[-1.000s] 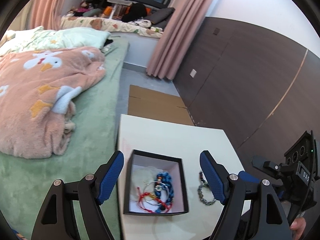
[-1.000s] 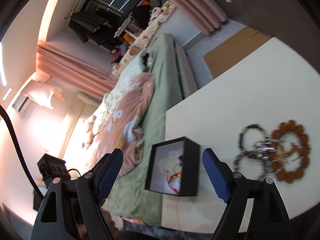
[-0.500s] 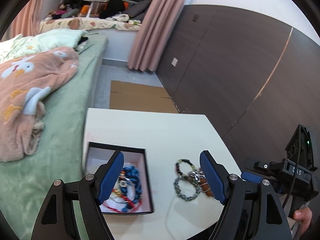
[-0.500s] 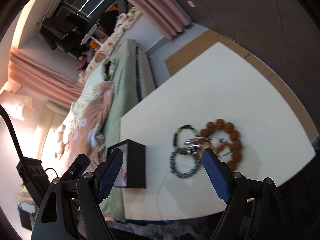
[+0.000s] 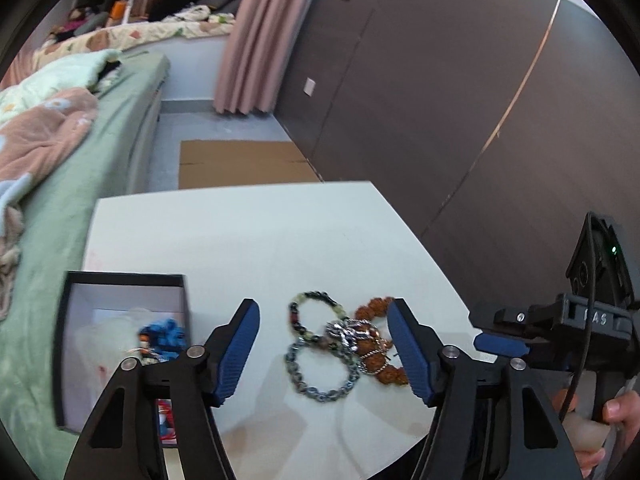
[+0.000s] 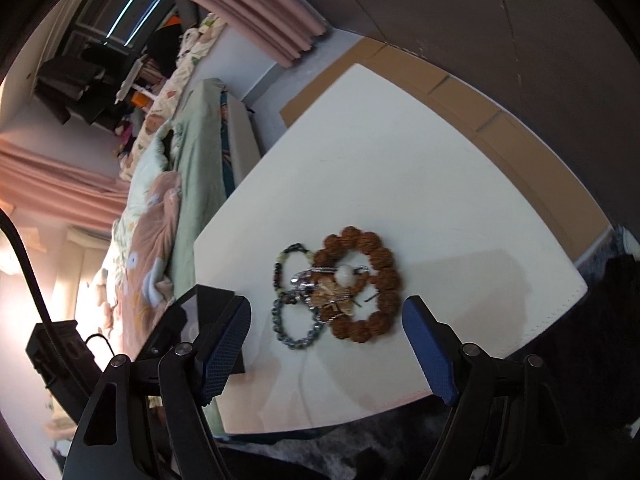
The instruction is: Organize jewelry
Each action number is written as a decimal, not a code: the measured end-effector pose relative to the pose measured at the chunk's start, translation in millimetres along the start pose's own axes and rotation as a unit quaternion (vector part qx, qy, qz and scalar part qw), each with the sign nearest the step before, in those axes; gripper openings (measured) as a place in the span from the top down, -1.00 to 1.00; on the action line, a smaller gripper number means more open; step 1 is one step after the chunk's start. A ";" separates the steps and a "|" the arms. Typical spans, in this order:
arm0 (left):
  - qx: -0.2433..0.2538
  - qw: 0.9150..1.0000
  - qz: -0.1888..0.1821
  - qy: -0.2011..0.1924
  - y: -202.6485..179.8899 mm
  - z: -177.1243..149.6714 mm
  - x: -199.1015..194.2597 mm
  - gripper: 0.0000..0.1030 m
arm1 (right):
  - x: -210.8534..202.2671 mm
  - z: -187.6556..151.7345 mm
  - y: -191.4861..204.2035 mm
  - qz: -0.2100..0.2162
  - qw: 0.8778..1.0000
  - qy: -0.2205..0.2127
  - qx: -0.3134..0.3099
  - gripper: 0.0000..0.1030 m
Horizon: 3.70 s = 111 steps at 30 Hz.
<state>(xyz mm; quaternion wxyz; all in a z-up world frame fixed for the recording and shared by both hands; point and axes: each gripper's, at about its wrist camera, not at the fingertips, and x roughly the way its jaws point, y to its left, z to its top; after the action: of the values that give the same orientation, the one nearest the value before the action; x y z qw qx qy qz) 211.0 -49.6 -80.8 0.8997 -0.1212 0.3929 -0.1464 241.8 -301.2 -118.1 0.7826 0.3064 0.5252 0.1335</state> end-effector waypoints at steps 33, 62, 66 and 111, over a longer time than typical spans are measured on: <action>0.033 0.994 0.011 0.101 -25.7 -21.0 97.0 0.07 | -1.5 24.1 -34.0 0.015 0.999 0.017 0.022 -0.53; 0.039 0.997 -0.009 0.072 -28.0 -10.0 75.9 0.24 | 19.6 17.7 -21.7 -0.029 0.999 0.023 -0.002 -0.47; 0.026 0.998 -0.018 0.054 -20.8 -4.6 58.2 0.81 | 25.6 16.3 -16.4 -0.017 0.999 0.032 -0.003 -0.31; -0.058 0.994 -0.008 0.088 24.2 -6.0 40.3 0.56 | 67.5 4.9 19.1 -0.083 0.989 0.068 -0.101 0.67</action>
<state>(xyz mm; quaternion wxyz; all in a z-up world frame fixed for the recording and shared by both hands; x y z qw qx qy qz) 236.7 -42.2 -119.9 0.8521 -0.1631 0.4769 -0.1411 276.2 -252.2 -154.9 0.7806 0.1710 0.5845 0.1408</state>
